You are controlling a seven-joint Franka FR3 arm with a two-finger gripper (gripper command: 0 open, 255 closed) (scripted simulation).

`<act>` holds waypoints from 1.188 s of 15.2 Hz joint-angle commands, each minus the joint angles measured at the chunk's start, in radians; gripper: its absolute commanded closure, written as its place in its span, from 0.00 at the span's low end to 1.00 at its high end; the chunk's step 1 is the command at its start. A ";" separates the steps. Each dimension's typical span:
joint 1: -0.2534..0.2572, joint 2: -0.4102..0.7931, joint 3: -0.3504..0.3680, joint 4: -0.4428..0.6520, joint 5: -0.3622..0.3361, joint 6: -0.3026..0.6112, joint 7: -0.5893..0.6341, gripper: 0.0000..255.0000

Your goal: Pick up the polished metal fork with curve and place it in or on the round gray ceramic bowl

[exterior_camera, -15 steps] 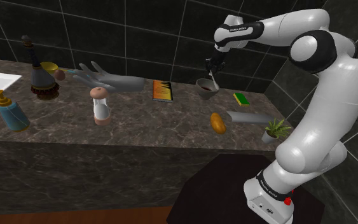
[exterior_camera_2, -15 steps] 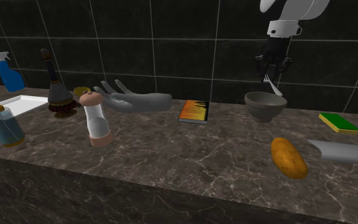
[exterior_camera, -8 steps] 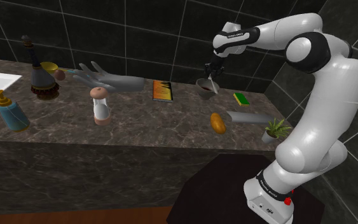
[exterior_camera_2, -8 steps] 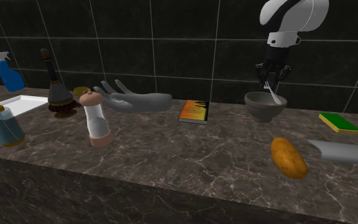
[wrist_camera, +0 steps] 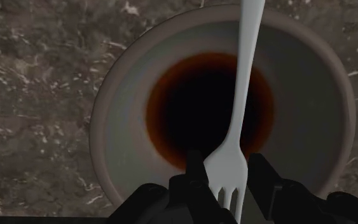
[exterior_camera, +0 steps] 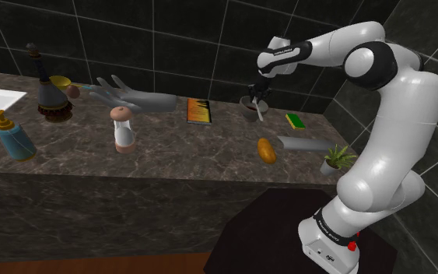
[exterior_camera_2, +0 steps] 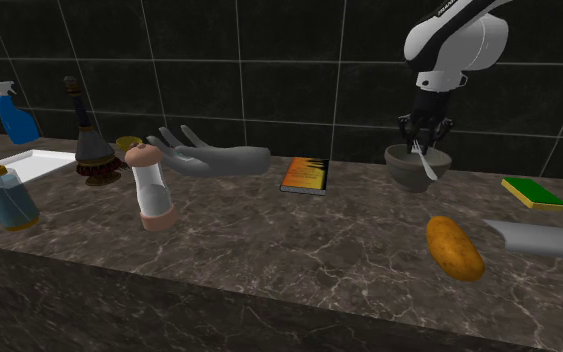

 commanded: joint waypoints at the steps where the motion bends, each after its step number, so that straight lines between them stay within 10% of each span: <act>1: 0.000 0.003 0.000 -0.003 0.000 0.006 -0.001 1.00; 6: 0.000 0.003 0.000 -0.003 0.000 0.006 -0.001 1.00; 7: 0.000 0.003 0.000 -0.003 0.000 0.006 -0.001 0.00; 18: -0.002 -0.059 0.001 0.036 0.003 -0.094 -0.003 0.00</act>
